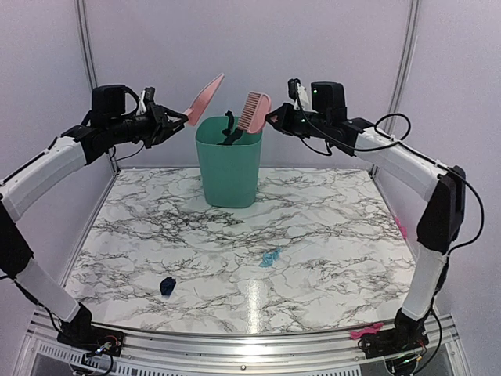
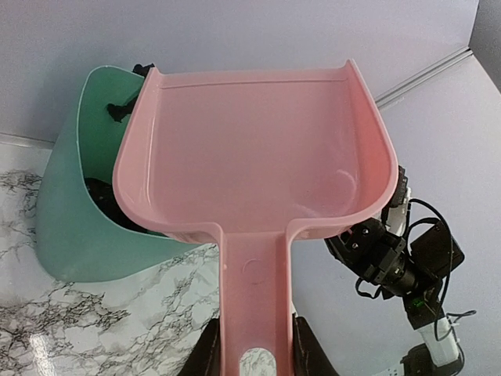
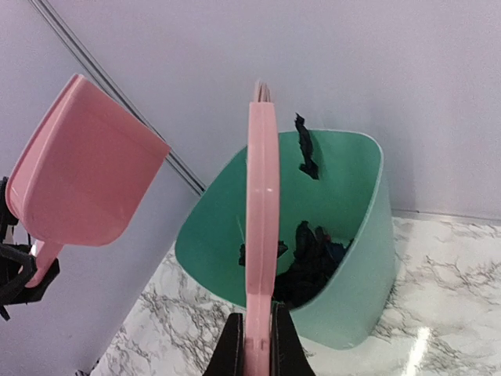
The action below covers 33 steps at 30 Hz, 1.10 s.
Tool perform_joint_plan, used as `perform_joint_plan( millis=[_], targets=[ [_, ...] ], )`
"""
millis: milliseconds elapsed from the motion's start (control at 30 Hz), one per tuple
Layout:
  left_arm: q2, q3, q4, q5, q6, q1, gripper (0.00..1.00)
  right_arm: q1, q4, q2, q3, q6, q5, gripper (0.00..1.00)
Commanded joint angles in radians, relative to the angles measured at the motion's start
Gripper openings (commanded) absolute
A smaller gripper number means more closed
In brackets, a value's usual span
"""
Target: Sweep away the paper scraps from the table
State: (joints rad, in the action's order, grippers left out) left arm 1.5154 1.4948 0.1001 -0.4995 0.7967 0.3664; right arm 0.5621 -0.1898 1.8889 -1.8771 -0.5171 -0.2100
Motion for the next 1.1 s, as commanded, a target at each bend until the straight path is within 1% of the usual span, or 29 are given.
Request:
perform_joint_plan(
  millis=[0,100,267,467,600,733,800,900,1000,1067],
  targets=[
    [0.018,0.002,0.016,0.025,-0.078,0.029,0.0,-0.015,0.003,-0.109,0.121,0.072,0.008,0.0],
    [0.048,0.022,0.028,0.038,-0.098,0.058,0.0,-0.016,-0.006,-0.157,0.176,0.094,0.036,0.0],
    [0.098,0.067,0.06,0.093,-0.123,0.114,0.0,-0.016,-0.034,-0.211,0.218,0.131,0.092,0.0],
    [0.164,0.123,0.07,0.131,-0.123,0.146,0.0,-0.017,-0.04,-0.282,0.29,0.158,0.148,0.0],
    [0.19,0.151,0.072,0.141,-0.121,0.158,0.0,-0.028,-0.027,-0.316,0.343,0.161,0.153,0.0],
    [0.203,0.173,0.08,0.138,-0.137,0.164,0.0,-0.032,-0.042,-0.324,0.359,0.164,0.139,0.0],
    [0.199,0.204,0.126,0.152,-0.177,0.167,0.0,-0.032,-0.052,-0.337,0.358,0.165,0.125,0.0],
    [0.171,0.242,0.231,0.193,-0.276,0.174,0.0,-0.031,-0.101,-0.373,0.349,0.181,0.121,0.0],
    [0.104,0.22,0.318,0.22,-0.383,0.193,0.0,-0.032,-0.187,-0.436,0.364,0.195,0.143,0.0],
    [0.045,0.185,0.373,0.276,-0.452,0.226,0.0,-0.031,-0.258,-0.484,0.388,0.189,0.154,0.0]
  ],
)
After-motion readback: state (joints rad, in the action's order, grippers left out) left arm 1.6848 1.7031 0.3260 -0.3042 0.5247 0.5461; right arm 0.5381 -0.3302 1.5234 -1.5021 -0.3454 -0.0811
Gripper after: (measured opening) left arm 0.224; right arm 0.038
